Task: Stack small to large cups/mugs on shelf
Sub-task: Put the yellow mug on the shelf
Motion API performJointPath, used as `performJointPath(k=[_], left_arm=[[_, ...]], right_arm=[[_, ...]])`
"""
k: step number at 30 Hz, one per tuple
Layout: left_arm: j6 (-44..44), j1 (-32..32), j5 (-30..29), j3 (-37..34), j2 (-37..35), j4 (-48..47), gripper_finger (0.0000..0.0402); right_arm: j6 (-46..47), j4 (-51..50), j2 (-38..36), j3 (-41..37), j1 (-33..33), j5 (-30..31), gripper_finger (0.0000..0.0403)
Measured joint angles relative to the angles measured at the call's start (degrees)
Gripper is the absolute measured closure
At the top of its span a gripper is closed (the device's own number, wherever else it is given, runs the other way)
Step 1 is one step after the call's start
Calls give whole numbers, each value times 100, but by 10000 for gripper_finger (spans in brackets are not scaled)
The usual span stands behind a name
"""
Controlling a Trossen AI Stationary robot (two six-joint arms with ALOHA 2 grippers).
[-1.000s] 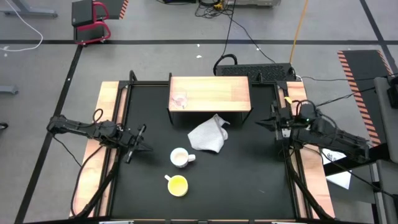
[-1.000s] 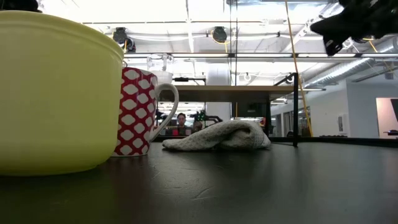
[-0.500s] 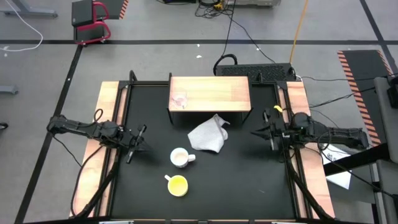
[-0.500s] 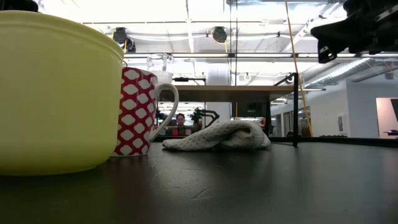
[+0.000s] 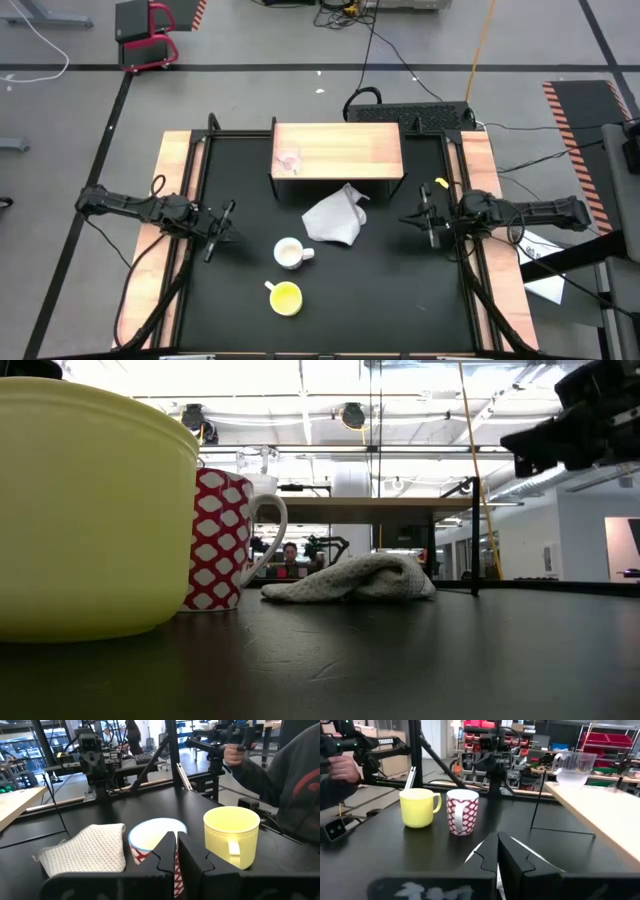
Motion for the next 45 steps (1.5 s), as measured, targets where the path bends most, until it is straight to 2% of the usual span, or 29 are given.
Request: performJointPath(k=[6,12,17,25,29,35,45], left_arm=[[137,2,-116,0,27,-16,380],[360,4,-620,0,239,-95,380],[208,4,-664,0,295,-60,380],[264,4,-415,0,295,-58,382],[304,4,-87,0,295,-10,398],[262,4,379,0,295,58,397],[-13,4,266,0,295,56,390]], right_arm=[[18,628,-8,-369,82,-14,403],[48,534,0,-379,138,-454,403],[386,446,0,-388,136,-475,403],[222,33,2,-393,136,-486,403],[63,4,4,-399,136,-486,403],[11,39,3,-401,136,-487,403],[-4,111,4,-401,136,-484,403]])
